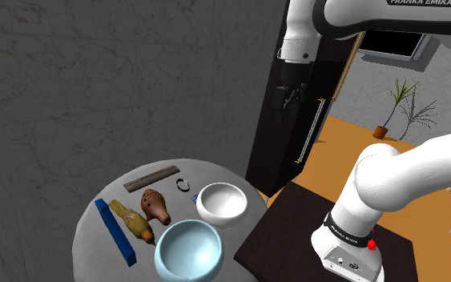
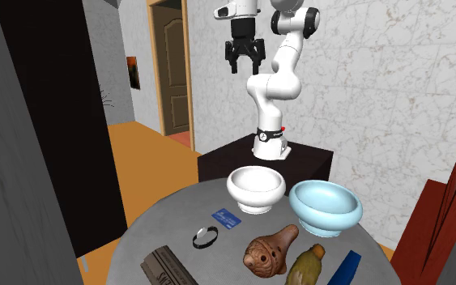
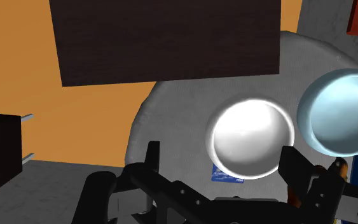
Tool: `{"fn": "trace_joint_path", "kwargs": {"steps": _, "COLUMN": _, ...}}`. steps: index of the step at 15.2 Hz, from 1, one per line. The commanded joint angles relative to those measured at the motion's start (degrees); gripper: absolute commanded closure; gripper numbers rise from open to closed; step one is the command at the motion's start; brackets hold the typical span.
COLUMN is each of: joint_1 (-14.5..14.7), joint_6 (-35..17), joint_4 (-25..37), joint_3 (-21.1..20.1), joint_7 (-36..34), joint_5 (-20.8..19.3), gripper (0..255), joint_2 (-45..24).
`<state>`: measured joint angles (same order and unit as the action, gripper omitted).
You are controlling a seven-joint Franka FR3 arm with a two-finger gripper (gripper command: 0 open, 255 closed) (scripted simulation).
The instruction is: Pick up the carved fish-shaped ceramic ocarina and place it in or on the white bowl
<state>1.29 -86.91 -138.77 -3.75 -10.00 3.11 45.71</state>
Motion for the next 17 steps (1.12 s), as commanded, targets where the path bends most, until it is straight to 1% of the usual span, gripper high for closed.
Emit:
{"fn": "trace_joint_path", "kwargs": {"steps": 1, "joint_1": 0.0, "joint_6": 0.0, "joint_4": 0.0, "joint_3": 0.0, "joint_7": 0.0, "joint_5": 0.0, "gripper": 0, "joint_2": 0.0}}
{"fn": "trace_joint_path", "kwargs": {"steps": 5, "joint_1": 1.0, "joint_6": -8.0, "joint_4": -3.4, "joint_3": -3.4, "joint_7": -3.4, "joint_5": 2.4, "gripper": 0, "joint_2": -3.3}}
{"fn": "trace_joint_path", "kwargs": {"steps": 9, "joint_1": 1.8, "joint_6": -16.3, "joint_4": -5.5, "joint_3": -6.8, "joint_7": -6.7, "joint_5": 4.4, "gripper": 0, "joint_2": -8.1}}
{"fn": "trace_joint_path", "kwargs": {"steps": 13, "joint_1": 2.4, "joint_6": -24.7, "joint_4": -6.2, "joint_3": -10.3, "joint_7": -10.1, "joint_5": 5.6, "gripper": 0, "joint_2": -14.4}}
{"fn": "trace_joint_path", "kwargs": {"steps": 17, "joint_1": 2.5, "joint_6": -32.9, "joint_4": -5.4, "joint_3": -13.8, "joint_7": -13.8, "joint_5": 5.7, "gripper": 0, "joint_2": -22.0}}
